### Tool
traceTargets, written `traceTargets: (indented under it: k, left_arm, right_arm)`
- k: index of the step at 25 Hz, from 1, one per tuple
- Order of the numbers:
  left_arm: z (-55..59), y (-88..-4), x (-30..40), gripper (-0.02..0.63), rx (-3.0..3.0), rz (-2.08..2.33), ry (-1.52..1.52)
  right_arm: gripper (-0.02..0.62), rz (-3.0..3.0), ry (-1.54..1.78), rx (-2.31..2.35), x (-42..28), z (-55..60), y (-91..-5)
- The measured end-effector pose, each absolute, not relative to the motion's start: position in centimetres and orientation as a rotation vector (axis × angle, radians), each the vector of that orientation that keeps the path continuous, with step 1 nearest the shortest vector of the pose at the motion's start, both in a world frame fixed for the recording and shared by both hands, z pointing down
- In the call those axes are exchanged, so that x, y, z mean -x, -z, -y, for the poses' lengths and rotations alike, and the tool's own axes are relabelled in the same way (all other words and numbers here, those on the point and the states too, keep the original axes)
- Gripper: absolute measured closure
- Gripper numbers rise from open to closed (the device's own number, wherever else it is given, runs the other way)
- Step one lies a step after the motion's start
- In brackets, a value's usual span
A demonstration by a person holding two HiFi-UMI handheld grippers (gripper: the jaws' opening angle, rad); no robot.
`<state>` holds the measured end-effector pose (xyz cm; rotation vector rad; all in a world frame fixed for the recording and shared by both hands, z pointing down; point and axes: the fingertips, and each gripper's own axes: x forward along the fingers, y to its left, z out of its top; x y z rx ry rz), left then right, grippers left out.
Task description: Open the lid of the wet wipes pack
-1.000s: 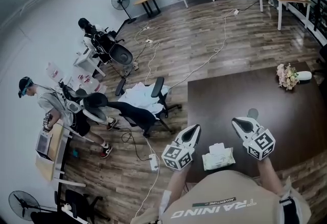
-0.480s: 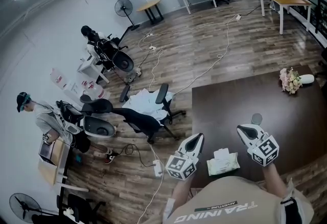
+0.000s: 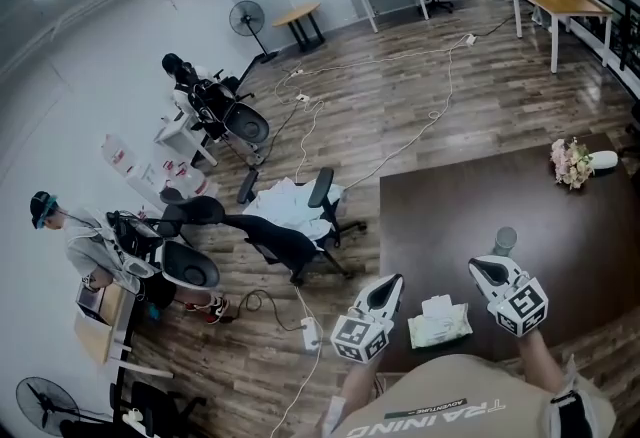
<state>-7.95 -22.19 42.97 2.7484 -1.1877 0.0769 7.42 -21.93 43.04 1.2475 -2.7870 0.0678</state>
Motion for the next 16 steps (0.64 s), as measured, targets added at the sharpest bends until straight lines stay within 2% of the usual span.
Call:
traceTargets:
  k: [16]
  left_arm:
    - [22.0,-46.9,6.7,0.597,-2.674,1.150,-0.101]
  right_arm:
    - [0.581,2.766,-0.099,-1.178,-7.4,21.2,-44.6]
